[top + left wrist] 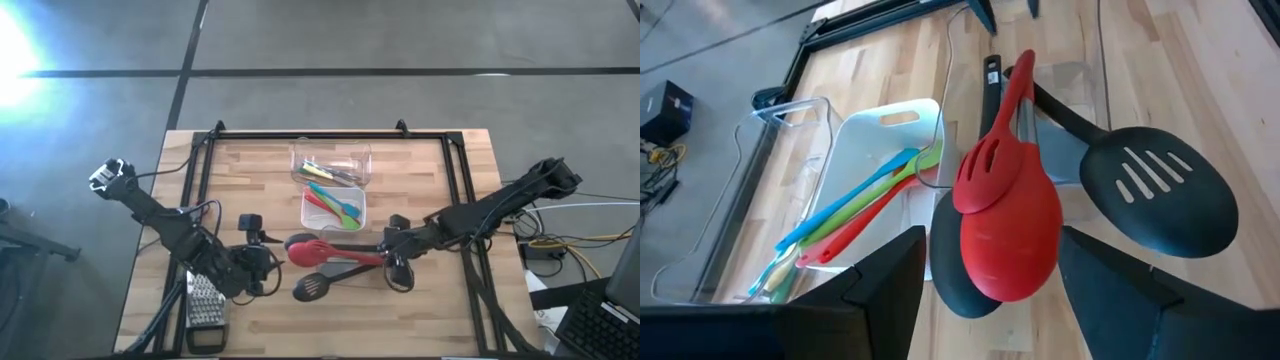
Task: Pick & Place Kitchen Items
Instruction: Adjust the bottom transparent bin
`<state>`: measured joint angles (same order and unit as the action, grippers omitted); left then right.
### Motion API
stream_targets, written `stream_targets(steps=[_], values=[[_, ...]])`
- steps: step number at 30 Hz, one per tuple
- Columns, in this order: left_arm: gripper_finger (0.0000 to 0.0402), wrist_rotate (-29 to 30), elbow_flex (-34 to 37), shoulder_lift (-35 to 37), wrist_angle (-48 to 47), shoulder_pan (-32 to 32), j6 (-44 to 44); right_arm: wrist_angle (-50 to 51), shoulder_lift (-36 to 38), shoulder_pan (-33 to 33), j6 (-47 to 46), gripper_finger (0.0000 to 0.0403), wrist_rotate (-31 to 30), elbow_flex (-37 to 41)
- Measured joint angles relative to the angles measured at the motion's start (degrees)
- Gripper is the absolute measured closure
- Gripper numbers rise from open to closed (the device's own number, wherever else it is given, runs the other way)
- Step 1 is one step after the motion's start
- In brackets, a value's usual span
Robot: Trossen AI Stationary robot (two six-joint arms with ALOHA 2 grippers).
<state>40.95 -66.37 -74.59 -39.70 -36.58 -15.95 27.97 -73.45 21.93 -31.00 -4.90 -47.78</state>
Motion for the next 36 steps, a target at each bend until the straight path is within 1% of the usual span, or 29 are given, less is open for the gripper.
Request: stream_targets(steps=[3, 5, 7, 10, 12, 16, 21, 27, 36], values=[[0.0172, 0.0, 0.0, 0.0, -0.04, 0.0, 0.07, 9.78, 0.09, 1.15, -3.29, 0.0224, -3.73, -4.32], [0.0172, 0.0, 0.0, 0.0, -0.39, 0.02, 0.07, 17.49, 0.09, 2.74, -6.43, 0.025, -5.96, -6.72], [0.0172, 0.0, 0.0, 0.0, -0.69, 0.0, 0.08, 23.39, 0.09, 4.79, -10.07, 0.0286, -7.08, -8.45], [0.0172, 0.0, 0.0, 0.08, -2.21, 0.0, 0.14, 28.19, 0.22, 8.26, -15.65, 0.0347, -7.41, -8.77], [0.0172, 0.05, 0.0, 0.39, -3.07, 0.0, 0.14, 28.45, 0.22, 10.02, -18.25, 0.0382, -7.57, -7.79], [0.0172, 0.62, 0.0, 1.02, -3.04, 0.03, 1.19, 28.38, 0.2, 10.82, -22.89, 0.0392, -8.17, -4.49], [0.0172, 1.01, 0.0, 2.08, -3.0, 0.04, 2.39, 26.3, 0.2, 9.17, -24.08, 0.0395, -9.95, -0.87], [0.0172, 0.98, 0.0, 3.25, -3.04, 0.02, 2.37, 14.04, 0.09, 4.75, -17.71, 0.0395, -10.29, 1.59], [0.0172, 0.43, 0.0, 3.58, -3.47, 0.02, 2.33, 11.27, 0.11, -2.1, -13.07, 0.0395, -10.27, 1.96]])
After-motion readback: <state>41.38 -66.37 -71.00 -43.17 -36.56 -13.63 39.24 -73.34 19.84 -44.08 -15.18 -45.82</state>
